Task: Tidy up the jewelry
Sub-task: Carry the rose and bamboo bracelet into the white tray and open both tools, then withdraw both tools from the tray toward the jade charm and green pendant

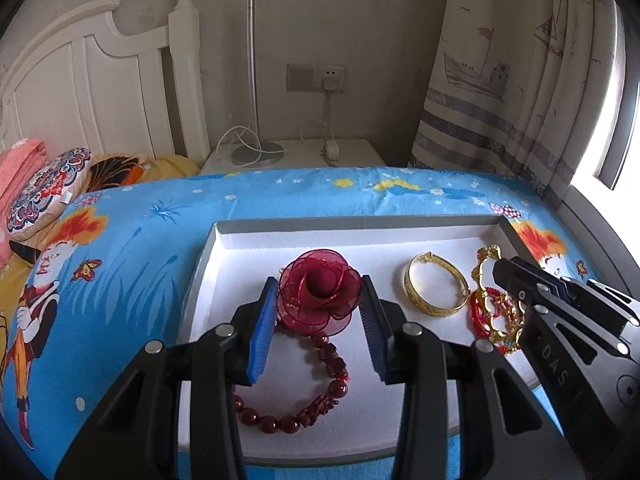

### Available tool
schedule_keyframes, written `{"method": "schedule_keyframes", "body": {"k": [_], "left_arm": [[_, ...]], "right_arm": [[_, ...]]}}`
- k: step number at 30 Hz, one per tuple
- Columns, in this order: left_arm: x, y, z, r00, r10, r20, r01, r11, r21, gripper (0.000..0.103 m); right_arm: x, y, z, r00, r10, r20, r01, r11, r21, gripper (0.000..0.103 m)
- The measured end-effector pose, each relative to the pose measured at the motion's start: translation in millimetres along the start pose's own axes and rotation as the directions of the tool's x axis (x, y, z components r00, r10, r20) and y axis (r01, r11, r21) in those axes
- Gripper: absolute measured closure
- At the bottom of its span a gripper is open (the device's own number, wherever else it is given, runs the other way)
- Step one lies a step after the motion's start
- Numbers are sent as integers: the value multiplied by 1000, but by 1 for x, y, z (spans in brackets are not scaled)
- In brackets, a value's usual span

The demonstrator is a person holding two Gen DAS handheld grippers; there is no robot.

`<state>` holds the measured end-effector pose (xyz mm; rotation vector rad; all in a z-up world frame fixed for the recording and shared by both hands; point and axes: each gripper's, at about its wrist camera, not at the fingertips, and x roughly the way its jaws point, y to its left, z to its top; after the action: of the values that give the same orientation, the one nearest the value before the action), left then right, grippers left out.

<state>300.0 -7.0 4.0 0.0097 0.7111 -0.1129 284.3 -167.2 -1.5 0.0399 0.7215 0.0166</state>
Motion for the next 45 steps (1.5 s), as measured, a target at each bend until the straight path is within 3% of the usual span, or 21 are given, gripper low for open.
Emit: {"method": "schedule_keyframes", "body": {"k": [10,14,17,19,24,37,45], "left_arm": [[11,-1,-4,1000,-14,-25,14,1000,-3,63],[11,1,-4,1000,-18,-26,17,1000,-21,54],[11,3,-5,1000,-16,-24,15,1000,-26,49],[11,3,-5,1000,-11,-24,10,1000,-28,48],[9,7,-5,1000,-10,-20,9,999,-39,45],[-2,15,-8,1000,-12,-5,12,998,-65,45],[-32,15,-23,998,-65,18,66,996,-59,45]], "right_arm": [[15,-3,-6,998,-18,-52,18,1000,8,90],[15,-4,-6,998,-18,-60,19,1000,17,89],[17,-7,-6,997,-23,-67,25,999,31,73],[16,-8,-6,998,-25,-59,27,999,34,45],[10,-10,-4,999,-34,-28,36,999,40,35],[3,-18,-2,999,-41,-11,42,997,57,31],[-21,-30,-13,999,-36,-4,36,997,63,31]]}}
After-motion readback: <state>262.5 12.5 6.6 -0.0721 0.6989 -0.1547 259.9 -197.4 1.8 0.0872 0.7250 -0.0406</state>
